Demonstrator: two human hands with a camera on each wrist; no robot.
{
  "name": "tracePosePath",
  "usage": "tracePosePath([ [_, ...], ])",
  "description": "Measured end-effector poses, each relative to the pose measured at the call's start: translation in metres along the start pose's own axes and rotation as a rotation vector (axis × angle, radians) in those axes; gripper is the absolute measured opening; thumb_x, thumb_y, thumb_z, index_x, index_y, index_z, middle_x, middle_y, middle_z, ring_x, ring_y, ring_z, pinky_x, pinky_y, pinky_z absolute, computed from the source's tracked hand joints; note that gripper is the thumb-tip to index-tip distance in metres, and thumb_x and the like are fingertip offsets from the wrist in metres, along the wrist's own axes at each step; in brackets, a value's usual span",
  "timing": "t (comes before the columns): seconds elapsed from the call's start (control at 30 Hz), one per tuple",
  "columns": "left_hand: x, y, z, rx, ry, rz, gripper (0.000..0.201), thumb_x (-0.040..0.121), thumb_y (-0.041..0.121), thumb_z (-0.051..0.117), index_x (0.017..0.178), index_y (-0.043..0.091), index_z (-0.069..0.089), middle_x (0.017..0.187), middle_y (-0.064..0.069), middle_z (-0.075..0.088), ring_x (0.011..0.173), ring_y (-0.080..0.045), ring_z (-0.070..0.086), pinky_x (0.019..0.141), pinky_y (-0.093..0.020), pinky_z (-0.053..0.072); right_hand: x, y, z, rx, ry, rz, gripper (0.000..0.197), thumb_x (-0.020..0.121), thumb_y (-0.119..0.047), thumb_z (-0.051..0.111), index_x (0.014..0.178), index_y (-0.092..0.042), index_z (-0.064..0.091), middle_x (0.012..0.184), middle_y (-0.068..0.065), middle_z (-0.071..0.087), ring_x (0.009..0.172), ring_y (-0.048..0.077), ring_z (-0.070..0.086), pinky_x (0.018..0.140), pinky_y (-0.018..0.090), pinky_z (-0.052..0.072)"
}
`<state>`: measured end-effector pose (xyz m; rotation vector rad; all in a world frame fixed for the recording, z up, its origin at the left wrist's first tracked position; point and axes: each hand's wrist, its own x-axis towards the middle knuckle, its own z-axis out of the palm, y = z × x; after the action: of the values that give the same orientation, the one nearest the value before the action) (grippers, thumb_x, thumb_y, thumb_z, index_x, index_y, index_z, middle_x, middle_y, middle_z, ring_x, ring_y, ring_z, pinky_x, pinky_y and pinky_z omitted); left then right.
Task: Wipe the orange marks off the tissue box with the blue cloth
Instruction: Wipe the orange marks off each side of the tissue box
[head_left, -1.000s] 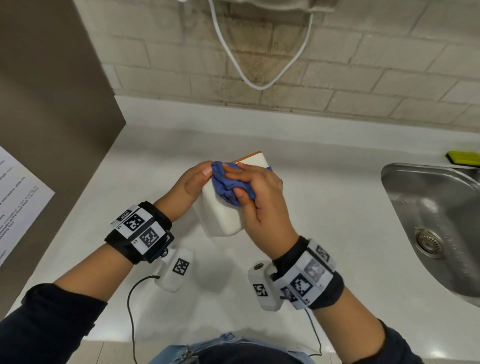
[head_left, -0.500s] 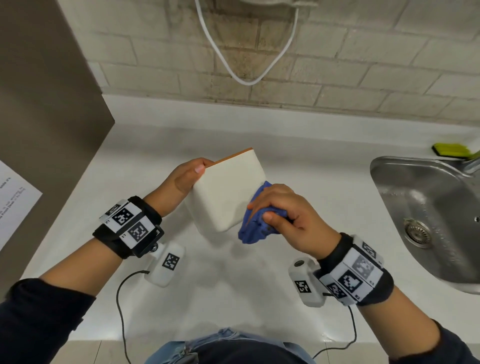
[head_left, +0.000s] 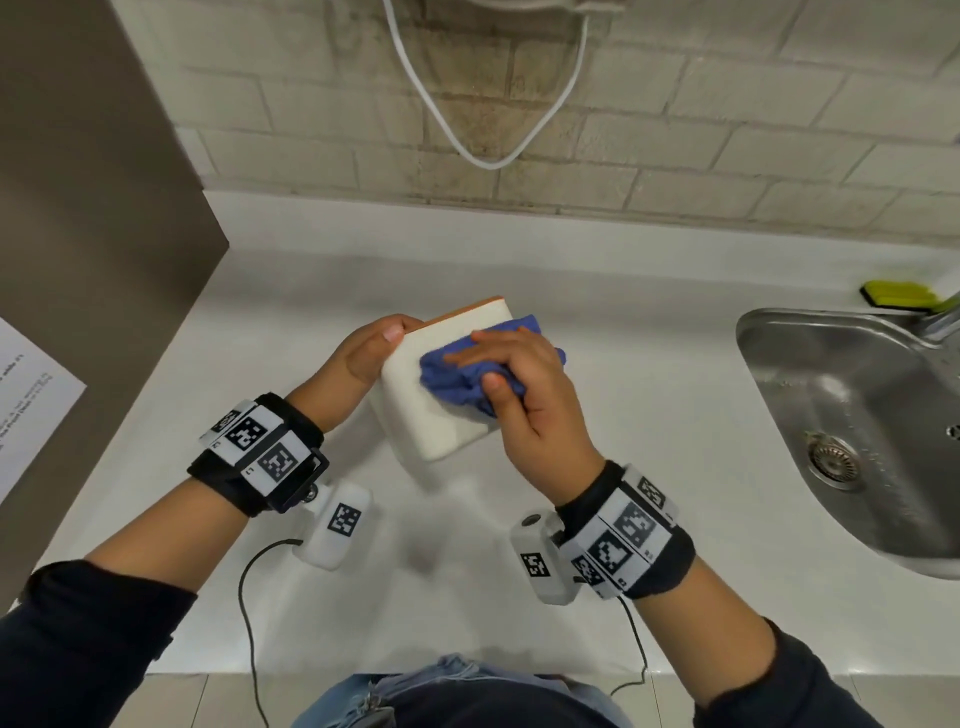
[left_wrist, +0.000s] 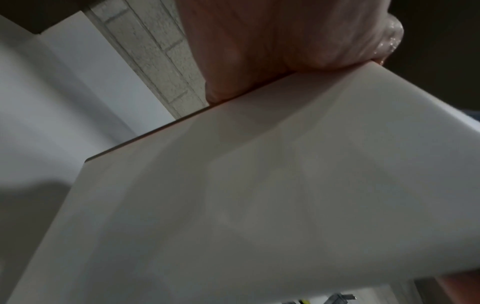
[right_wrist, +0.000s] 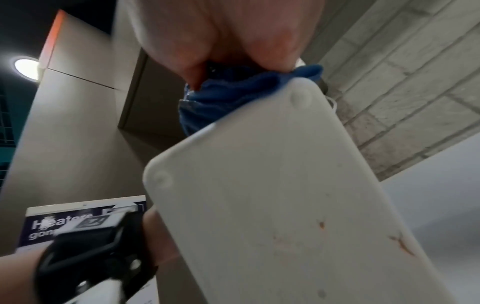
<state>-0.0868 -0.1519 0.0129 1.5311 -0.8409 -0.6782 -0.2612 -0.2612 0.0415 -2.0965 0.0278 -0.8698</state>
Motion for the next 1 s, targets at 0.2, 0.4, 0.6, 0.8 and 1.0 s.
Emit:
tracePosePath([
  [0.2, -0.005, 0.007, 0.001, 0.074, -0.094, 0.025, 0.044, 0.062, 0.071, 0.056, 0.084, 0.035, 0.067, 0.078, 0.027, 0.070, 0.072, 0.007, 0.060, 0.065, -0.007, 0.044, -0.019, -0.005, -0.029, -0.002, -0.265, -0.024, 0.023, 0.087, -0.017, 0.040, 0.084, -0.013, 0.063, 0.082, 0.002, 0.068, 0.080, 0.015, 0.058, 0.082, 0.028, 0.043],
  [0.4, -0.026, 0.017, 0.005, 0.351, -0.270, 0.119, 0.028, 0.065, 0.052, 0.056, 0.091, 0.043, 0.055, 0.095, 0.020, 0.058, 0.088, -0.003, 0.051, 0.078, -0.012, 0.039, -0.035, 0.005, -0.073, 0.193, 0.144, 0.355, 0.019, 0.095, -0.020, 0.043, 0.083, -0.021, 0.058, 0.076, -0.014, 0.064, 0.068, -0.006, 0.059, 0.063, 0.006, 0.043],
  [0.6, -0.041, 0.001, 0.015, 0.783, -0.531, 0.233, 0.059, 0.062, 0.056, 0.066, 0.110, 0.028, 0.049, 0.108, 0.025, 0.043, 0.108, 0.009, 0.036, 0.091, -0.004, 0.025, -0.049, 0.030, -0.090, 0.374, 0.495, 0.656, 0.026, 0.100, -0.028, 0.037, 0.089, -0.021, 0.059, 0.088, 0.001, 0.066, 0.082, 0.013, 0.065, 0.077, 0.029, 0.052],
  [0.8, -0.043, -0.018, -0.007, 0.978, -0.615, 0.231, 0.060, 0.067, 0.049, 0.059, 0.120, 0.024, 0.048, 0.125, 0.006, 0.049, 0.116, -0.004, 0.033, 0.106, -0.015, 0.017, -0.051, 0.036, -0.081, 0.458, 0.413, 0.785, 0.023, 0.101, -0.023, 0.036, 0.097, -0.015, 0.057, 0.092, 0.006, 0.065, 0.083, 0.017, 0.064, 0.075, 0.030, 0.053],
  [1.0, -0.065, -0.019, 0.003, 1.243, -0.212, 0.068, 0.074, 0.060, 0.064, 0.036, 0.124, 0.028, 0.046, 0.128, 0.005, 0.048, 0.128, -0.016, 0.032, 0.107, -0.029, 0.000, -0.055, 0.037, -0.052, 0.083, 0.222, 0.617, 0.022, 0.099, -0.014, 0.041, 0.089, -0.029, 0.053, 0.090, -0.011, 0.061, 0.083, -0.003, 0.058, 0.074, 0.010, 0.044],
])
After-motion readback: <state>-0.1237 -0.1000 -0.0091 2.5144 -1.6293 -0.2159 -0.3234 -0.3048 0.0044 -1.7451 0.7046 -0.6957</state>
